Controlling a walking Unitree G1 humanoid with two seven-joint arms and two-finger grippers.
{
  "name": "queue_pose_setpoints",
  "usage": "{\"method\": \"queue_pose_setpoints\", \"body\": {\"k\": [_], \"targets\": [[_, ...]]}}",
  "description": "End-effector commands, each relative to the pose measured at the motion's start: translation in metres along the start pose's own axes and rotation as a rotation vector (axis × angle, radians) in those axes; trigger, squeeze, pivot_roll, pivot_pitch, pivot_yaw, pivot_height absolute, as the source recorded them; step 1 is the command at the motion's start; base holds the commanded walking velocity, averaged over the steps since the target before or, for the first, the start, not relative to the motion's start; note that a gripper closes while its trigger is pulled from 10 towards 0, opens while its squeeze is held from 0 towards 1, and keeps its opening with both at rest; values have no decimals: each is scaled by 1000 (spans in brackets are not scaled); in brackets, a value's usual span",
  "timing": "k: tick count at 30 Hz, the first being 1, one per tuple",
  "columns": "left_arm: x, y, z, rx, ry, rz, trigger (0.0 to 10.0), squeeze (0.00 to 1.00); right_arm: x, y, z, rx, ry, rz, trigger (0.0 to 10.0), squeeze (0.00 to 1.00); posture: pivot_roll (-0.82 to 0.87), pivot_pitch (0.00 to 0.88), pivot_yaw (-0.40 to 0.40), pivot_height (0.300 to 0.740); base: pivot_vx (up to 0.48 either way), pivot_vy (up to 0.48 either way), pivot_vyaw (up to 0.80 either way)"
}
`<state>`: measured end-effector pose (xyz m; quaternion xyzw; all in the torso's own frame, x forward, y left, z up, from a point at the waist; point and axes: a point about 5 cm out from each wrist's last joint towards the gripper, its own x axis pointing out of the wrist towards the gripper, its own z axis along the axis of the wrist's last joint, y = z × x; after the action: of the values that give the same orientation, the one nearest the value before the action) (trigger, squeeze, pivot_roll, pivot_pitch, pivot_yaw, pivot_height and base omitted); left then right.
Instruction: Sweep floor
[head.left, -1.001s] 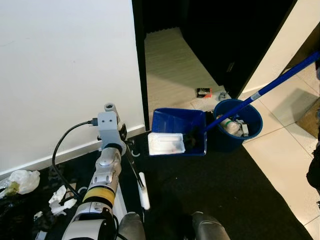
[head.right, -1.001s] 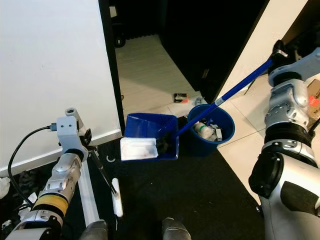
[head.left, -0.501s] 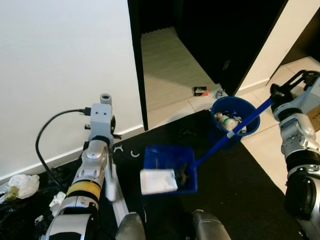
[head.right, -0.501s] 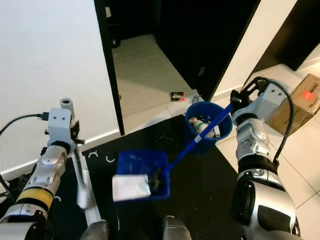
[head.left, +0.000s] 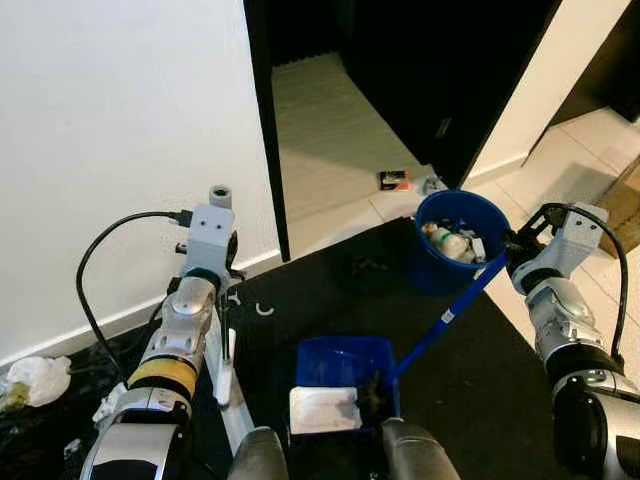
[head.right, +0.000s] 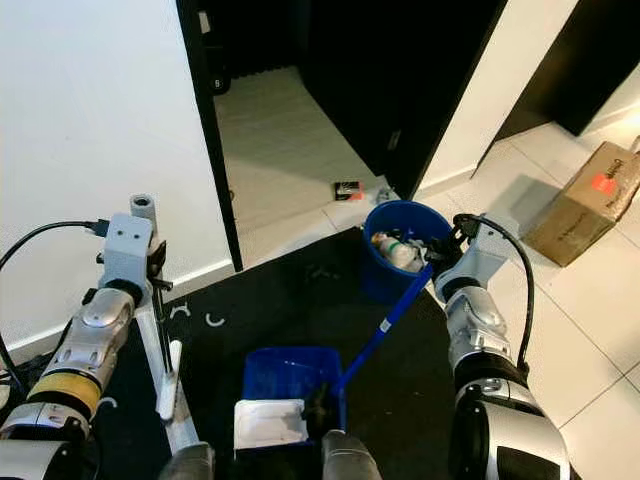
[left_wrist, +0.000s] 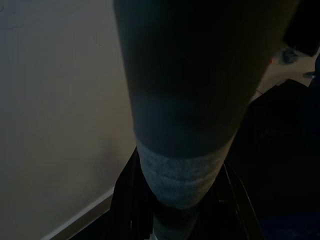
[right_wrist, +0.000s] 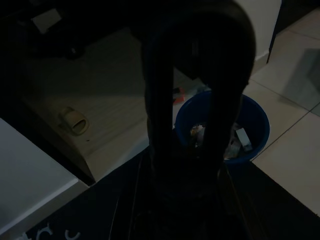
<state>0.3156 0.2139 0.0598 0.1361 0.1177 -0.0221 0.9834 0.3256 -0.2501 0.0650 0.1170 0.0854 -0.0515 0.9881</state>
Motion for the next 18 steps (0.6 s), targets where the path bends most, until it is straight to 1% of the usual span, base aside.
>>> {"method": "queue_pose_setpoints", "body": {"k": [1, 2, 5, 7, 10, 15, 18], "targets": [[1, 0, 6, -15, -35, 20, 10000, 0, 2, 3, 9, 3, -62, 1, 10000, 0, 43, 52, -53, 740, 0, 0, 0], [1, 0, 6, -15, -35, 20, 10000, 0, 2, 3, 9, 3, -62, 1, 10000, 0, 43, 52, -53, 740, 0, 0, 0], [0, 3, 6, -87, -32, 56, 10000, 0, 3, 4, 16, 17, -115, -10, 10000, 0, 44, 50, -52, 740, 0, 0, 0], [-1, 4, 4, -110, -31, 70, 10000, 0, 4, 5, 18, 19, -128, -12, 10000, 0, 41, 50, -48, 740, 137, 0, 0], [-2, 5, 3, -127, -30, 81, 10000, 0, 4, 6, 19, 12, -132, -9, 10000, 0, 41, 49, -50, 740, 359, 0, 0], [-4, 6, 1, -168, -28, 116, 10000, 0, 5, 7, 20, 3, -134, -1, 10000, 0, 44, 47, -56, 740, 480, 0, 0], [-4, 6, 0, -174, -29, 122, 10000, 0, 5, 8, 20, 1, -135, 3, 10000, 0, 44, 46, -57, 740, 480, 0, 0]]}}
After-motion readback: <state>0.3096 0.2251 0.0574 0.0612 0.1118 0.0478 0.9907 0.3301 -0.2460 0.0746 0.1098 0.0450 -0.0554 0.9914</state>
